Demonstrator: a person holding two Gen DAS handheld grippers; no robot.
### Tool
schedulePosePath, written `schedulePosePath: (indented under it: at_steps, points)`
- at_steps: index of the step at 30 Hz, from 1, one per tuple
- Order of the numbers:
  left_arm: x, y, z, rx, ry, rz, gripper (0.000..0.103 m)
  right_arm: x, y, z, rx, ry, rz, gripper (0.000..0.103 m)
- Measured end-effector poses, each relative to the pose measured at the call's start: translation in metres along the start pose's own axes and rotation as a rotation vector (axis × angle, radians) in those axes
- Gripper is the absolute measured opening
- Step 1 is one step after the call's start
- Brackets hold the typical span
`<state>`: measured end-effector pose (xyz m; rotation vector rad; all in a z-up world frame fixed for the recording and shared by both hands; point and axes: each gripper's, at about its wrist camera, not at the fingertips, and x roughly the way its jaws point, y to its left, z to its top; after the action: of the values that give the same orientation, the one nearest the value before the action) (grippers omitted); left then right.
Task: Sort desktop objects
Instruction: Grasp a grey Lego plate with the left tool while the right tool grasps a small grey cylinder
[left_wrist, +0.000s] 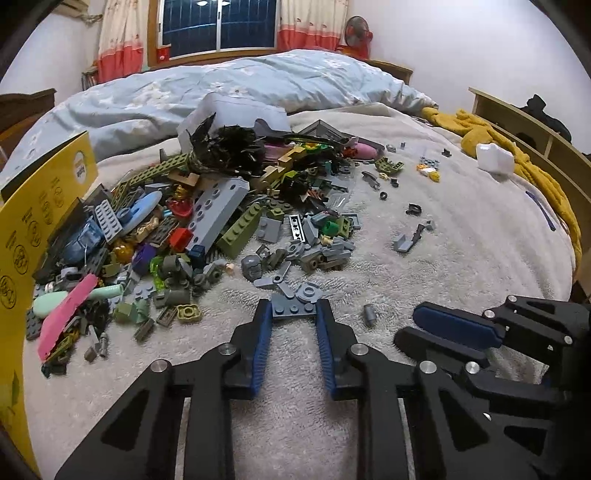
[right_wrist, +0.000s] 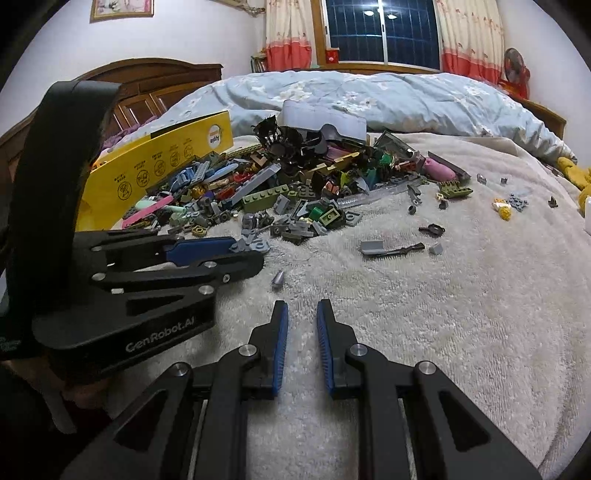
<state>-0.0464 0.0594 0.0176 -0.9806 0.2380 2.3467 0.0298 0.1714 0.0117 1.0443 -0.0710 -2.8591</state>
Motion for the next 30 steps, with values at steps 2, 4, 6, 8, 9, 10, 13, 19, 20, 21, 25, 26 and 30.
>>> schedulePosePath:
  at_steps: [2, 4, 6, 8, 9, 10, 13, 19, 20, 21, 25, 26, 30]
  points:
    - [-0.003, 0.0, -0.002, -0.001, -0.004, 0.007, 0.024, 0.002, 0.004, 0.0, -0.023, -0.009, -0.018, 0.016]
    - [-0.006, -0.001, -0.003, 0.004, -0.007, 0.017, 0.024, 0.002, 0.009, 0.0, -0.05, -0.019, -0.036, 0.016]
    - [-0.009, -0.001, -0.005, 0.005, -0.009, 0.025, 0.024, 0.002, 0.012, 0.0, -0.067, -0.028, -0.043, 0.016]
    - [-0.012, 0.0, -0.007, -0.003, -0.008, 0.034, 0.024, 0.003, 0.014, 0.0, -0.074, -0.035, -0.038, 0.016]
    - [-0.013, 0.002, -0.009, -0.014, -0.009, 0.056, 0.024, 0.004, 0.014, 0.0, -0.076, -0.04, -0.037, 0.016]
    - [-0.015, 0.005, -0.011, -0.028, -0.013, 0.076, 0.024, 0.005, 0.015, 0.0, -0.078, -0.042, -0.039, 0.016]
    - [-0.024, 0.009, -0.017, -0.061, -0.015, 0.057, 0.024, 0.007, 0.016, 0.0, -0.103, -0.057, -0.032, 0.016]
    - [-0.041, 0.003, -0.039, -0.009, 0.001, 0.054, 0.024, 0.007, 0.023, -0.001, -0.131, -0.07, 0.003, 0.024]
    - [-0.042, -0.001, -0.043, 0.025, 0.01, 0.068, 0.024, 0.008, 0.025, 0.001, -0.132, -0.068, -0.006, 0.024]
    - [-0.042, -0.004, -0.045, 0.058, 0.012, 0.087, 0.024, 0.01, 0.027, 0.003, -0.121, -0.067, -0.008, 0.024]
    - [-0.043, -0.01, -0.047, 0.11, 0.032, 0.114, 0.024, 0.019, 0.023, 0.012, -0.013, -0.047, 0.017, 0.024]
    - [-0.044, -0.01, -0.048, 0.113, 0.028, 0.11, 0.024, 0.023, 0.02, 0.013, 0.019, -0.038, 0.013, 0.023]
    - [-0.045, -0.003, -0.05, 0.05, 0.016, 0.076, 0.024, 0.023, 0.015, 0.011, 0.069, -0.042, -0.001, 0.013]
